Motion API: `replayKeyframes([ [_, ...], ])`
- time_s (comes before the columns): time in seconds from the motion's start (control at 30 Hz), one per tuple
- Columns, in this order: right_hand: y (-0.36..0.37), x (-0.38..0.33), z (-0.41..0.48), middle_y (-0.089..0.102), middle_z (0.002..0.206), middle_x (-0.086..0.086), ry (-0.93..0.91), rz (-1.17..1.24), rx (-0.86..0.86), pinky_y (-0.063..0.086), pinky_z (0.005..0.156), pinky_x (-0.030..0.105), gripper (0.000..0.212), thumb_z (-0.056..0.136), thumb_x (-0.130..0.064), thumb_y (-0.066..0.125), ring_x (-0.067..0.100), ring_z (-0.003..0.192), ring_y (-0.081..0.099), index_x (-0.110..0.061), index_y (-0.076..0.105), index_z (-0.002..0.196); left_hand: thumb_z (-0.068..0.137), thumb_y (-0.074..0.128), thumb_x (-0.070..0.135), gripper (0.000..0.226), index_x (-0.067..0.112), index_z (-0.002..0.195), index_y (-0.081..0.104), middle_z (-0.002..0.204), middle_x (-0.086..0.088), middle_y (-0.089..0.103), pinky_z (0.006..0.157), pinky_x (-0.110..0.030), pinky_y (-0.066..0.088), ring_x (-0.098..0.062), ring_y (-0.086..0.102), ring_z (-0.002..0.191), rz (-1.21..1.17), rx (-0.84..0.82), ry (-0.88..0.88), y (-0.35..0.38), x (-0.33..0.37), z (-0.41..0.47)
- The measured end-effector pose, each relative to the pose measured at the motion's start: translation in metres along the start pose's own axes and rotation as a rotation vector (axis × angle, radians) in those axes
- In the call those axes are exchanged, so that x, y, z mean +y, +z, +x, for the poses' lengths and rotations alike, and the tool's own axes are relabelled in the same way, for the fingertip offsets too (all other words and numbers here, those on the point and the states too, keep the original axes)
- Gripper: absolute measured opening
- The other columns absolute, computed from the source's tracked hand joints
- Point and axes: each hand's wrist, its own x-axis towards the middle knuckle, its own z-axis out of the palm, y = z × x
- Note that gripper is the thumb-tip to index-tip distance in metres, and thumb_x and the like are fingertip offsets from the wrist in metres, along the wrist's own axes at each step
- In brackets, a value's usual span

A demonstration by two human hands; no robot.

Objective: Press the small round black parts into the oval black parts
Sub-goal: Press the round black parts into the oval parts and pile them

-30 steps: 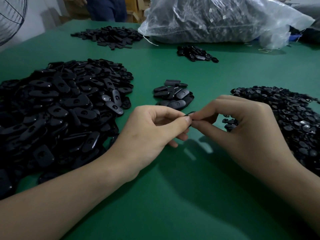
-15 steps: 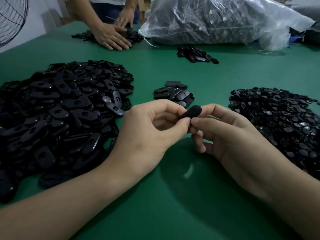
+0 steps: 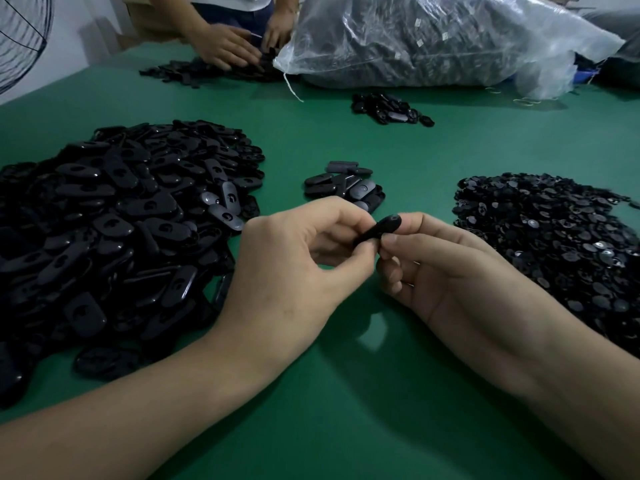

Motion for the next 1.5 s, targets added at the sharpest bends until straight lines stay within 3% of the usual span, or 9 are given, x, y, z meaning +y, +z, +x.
replayKeyframes([
  [0.37,-0.002,0.000,-0.001,0.066,0.080,0.008,0.006,0.008,-0.038,0.047,0.062,0.021,0.017,0.074,-0.007,0.070,0.012,0.061,0.055,-0.010,0.069,0.091,0.083,0.079,0.004,0.018,0.021,0.089,0.077,0.077,0.009,0.076,0.071,-0.013,0.057,-0.001,0.074,0.071,0.034,0.016,0.022,0.000,0.000,0.000],
  [0.6,-0.008,-0.001,0.001,0.066,0.078,0.003,0.018,0.020,-0.135,0.050,0.061,0.021,0.016,0.069,-0.014,0.077,0.011,0.061,0.056,-0.014,0.076,0.086,0.087,0.078,0.006,0.013,0.015,0.097,0.078,0.087,0.010,0.076,0.079,-0.023,0.060,-0.003,0.073,0.083,0.195,0.031,0.229,-0.006,0.001,0.000],
  [0.77,-0.014,0.000,0.003,0.066,0.079,0.001,0.055,0.057,-0.201,0.052,0.064,0.022,0.033,0.062,-0.020,0.089,0.011,0.063,0.059,-0.013,0.075,0.090,0.091,0.075,0.008,0.009,0.012,0.099,0.078,0.090,0.007,0.076,0.079,-0.028,0.059,-0.005,0.072,0.087,0.282,0.030,0.350,-0.008,0.000,0.000],
  [1.07,-0.017,-0.003,0.003,0.065,0.079,0.004,0.117,0.086,-0.233,0.054,0.069,0.025,0.044,0.060,-0.016,0.091,0.014,0.065,0.059,-0.011,0.072,0.099,0.097,0.069,0.013,0.009,0.011,0.097,0.077,0.089,0.004,0.074,0.069,-0.035,0.058,-0.015,0.070,0.080,0.369,0.019,0.476,-0.011,-0.003,0.000],
  [1.17,-0.016,-0.003,0.003,0.065,0.079,0.005,0.120,0.090,-0.225,0.054,0.068,0.026,0.041,0.057,-0.016,0.091,0.015,0.063,0.059,-0.013,0.072,0.092,0.096,0.069,0.014,0.008,0.011,0.095,0.077,0.087,0.004,0.074,0.067,-0.037,0.057,-0.017,0.070,0.077,0.389,0.019,0.476,-0.010,-0.004,0.001],
  [1.3,-0.015,-0.003,0.004,0.064,0.080,0.008,0.107,0.083,-0.210,0.052,0.067,0.026,0.030,0.057,-0.011,0.088,0.015,0.060,0.058,-0.016,0.070,0.081,0.092,0.071,0.013,0.005,0.013,0.091,0.076,0.083,0.007,0.072,0.067,-0.035,0.056,-0.008,0.068,0.079,0.362,0.008,0.409,-0.009,-0.003,0.001],
  [1.5,-0.012,-0.004,0.004,0.061,0.072,0.006,0.106,0.065,-0.176,0.051,0.062,0.026,0.019,0.067,-0.002,0.075,0.016,0.057,0.055,-0.017,0.065,0.073,0.092,0.070,0.014,0.004,0.014,0.092,0.075,0.084,0.007,0.071,0.067,-0.035,0.056,-0.009,0.068,0.082,0.338,-0.021,0.371,-0.009,-0.003,0.002],
])
